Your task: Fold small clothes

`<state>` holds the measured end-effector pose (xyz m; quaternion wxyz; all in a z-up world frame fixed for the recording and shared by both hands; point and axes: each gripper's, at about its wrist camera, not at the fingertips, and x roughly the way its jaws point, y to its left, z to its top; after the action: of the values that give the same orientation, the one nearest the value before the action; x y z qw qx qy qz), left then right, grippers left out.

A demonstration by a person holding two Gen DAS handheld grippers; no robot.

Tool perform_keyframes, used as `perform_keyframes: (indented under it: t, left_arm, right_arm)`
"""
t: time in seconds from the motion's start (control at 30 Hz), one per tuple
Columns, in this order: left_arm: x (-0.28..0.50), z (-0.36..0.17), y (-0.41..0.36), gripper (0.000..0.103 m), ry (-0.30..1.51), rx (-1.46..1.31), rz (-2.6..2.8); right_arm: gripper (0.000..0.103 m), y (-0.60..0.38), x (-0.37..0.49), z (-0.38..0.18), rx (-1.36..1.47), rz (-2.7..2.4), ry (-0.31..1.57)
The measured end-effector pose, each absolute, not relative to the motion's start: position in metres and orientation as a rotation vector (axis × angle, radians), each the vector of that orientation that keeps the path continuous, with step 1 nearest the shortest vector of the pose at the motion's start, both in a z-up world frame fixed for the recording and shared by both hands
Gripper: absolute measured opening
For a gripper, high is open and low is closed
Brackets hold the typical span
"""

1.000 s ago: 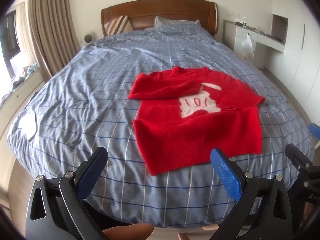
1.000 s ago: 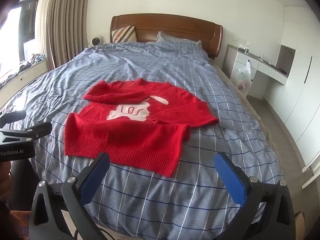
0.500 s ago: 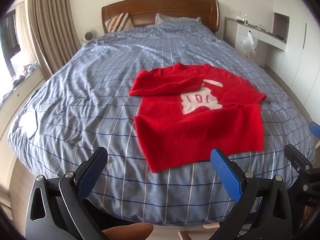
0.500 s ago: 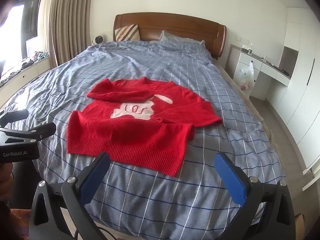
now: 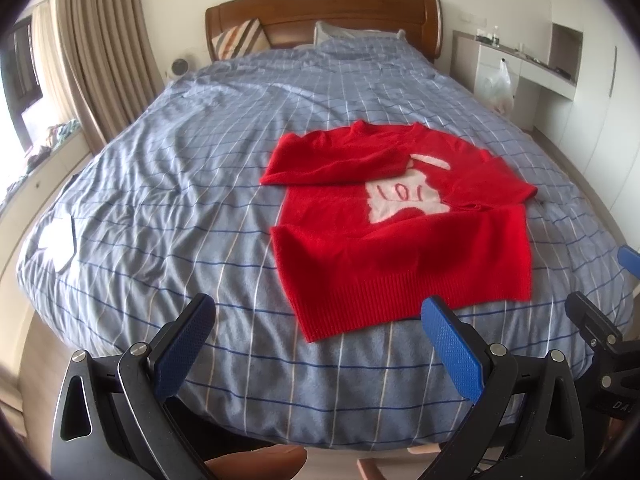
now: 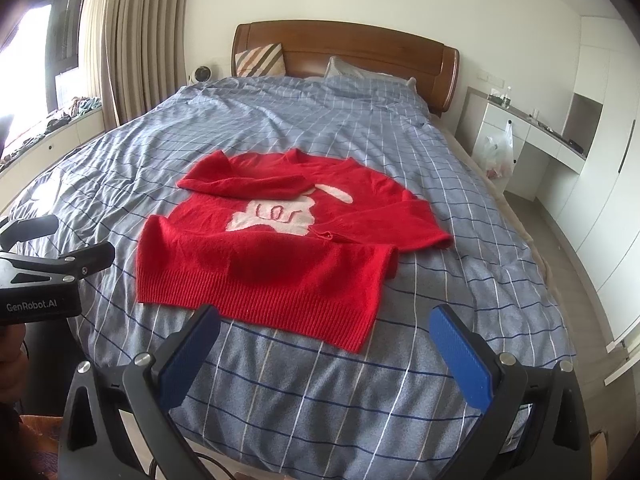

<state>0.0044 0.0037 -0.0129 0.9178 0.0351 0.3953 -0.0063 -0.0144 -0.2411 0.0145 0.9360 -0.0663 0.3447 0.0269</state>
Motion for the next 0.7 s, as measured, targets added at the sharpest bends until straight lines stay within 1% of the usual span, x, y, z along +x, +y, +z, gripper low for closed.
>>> perform_keyframes:
  t: [0.7]
  left_arm:
    - [0.0063, -0.0156, -0.0022, 0.103, 0.829, 0.085, -0.023]
  right_arm:
    - [0.103, -0.2416, -0.0128, 0.0101, -0.135, 0.058, 0.716]
